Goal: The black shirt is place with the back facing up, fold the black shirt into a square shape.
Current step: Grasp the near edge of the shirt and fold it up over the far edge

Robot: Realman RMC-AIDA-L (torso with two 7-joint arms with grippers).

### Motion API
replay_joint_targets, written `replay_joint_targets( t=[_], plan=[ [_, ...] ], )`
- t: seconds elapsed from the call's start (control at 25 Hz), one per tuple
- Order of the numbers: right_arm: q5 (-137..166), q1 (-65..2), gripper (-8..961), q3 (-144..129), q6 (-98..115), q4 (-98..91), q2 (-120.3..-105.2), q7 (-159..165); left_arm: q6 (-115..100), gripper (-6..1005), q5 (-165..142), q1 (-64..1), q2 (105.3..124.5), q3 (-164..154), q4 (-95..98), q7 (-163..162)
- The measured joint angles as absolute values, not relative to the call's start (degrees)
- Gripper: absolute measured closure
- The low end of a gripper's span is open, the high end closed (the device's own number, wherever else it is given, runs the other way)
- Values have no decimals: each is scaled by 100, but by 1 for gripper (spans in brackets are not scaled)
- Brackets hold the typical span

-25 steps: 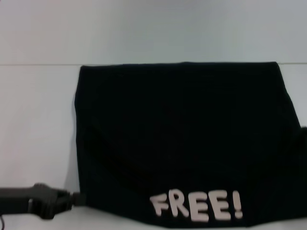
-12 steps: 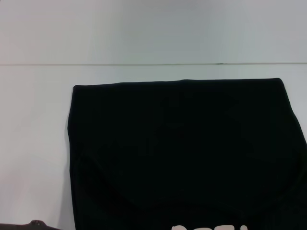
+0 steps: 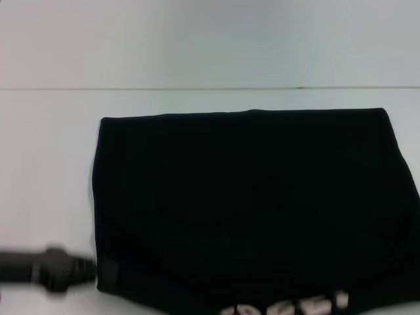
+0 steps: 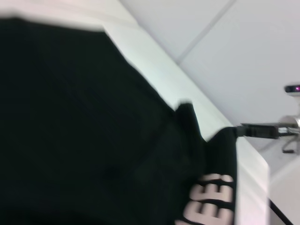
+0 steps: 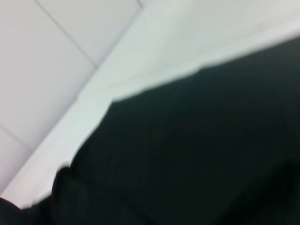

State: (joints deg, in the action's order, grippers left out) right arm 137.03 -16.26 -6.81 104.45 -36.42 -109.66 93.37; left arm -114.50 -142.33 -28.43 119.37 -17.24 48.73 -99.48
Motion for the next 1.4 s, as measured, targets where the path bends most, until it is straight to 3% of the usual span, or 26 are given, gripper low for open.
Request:
replay_joint_targets(
  t=[0.28,0.52,0.76,1.04,1.4],
  plan=[
    [13701,-2569,905,-122,9980,-3710,-10854,9579,-9918,999,-13984,-3885,11576,-1636,4361,-10601],
    [13702,-3247,902,-275,8809,-3622,-10837,10183,-8129,999,-14025,-4428,11483,-1980,4019,-10970],
    [13702,-3820,899,-811,7482,-3138,-10888,10623,-6549,998,-13997,-4708,11525,-2453,3674,-11133],
    [13702,-4410,896,-1356,5791,-2506,-11013,10880,-5213,999,-13995,-4862,11750,-3152,3484,-11146],
    [13702,-4823,892,-1573,5048,-2477,-11103,10937,-4450,999,-13979,-5020,11845,-3437,3477,-11149]
  ],
)
